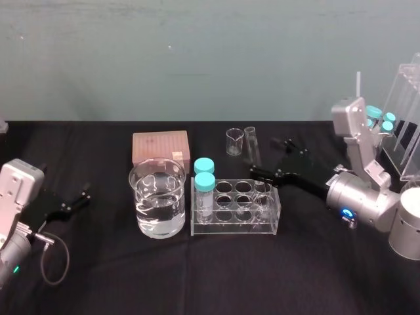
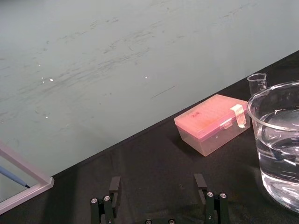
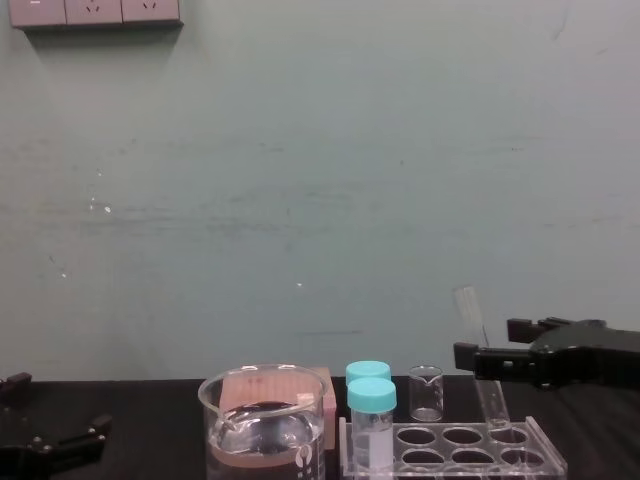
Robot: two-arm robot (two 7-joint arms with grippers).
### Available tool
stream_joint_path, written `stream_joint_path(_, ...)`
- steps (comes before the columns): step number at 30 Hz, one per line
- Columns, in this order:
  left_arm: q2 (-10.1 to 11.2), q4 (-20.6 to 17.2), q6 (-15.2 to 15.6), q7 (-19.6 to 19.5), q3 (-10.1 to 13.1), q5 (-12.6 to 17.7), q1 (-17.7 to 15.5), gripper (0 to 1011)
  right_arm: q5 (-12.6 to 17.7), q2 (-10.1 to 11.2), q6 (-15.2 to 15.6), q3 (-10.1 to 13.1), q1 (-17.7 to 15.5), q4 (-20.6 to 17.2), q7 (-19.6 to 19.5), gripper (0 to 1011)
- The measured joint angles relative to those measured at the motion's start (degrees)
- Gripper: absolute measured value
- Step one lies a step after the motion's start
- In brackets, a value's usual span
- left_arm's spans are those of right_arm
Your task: Hold the test tube with one hand and immerse one end into the beaker, then return it to the test tube rack.
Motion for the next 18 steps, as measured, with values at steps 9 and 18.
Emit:
stream_joint_path(9, 0.0, 0.0, 0.0, 0.0, 0.0, 0.0, 0.0, 1000, -1.76, -2.8, -0.92, -0.61, 3.55, 5.74, 1.87, 1002)
stream_joint_path(18, 0.0, 0.0, 0.0, 0.0, 0.0, 0.0, 0.0, 1000, -2.72, -4.32, -1.33, -0.99, 5.18, 8.3, 3.1, 1002)
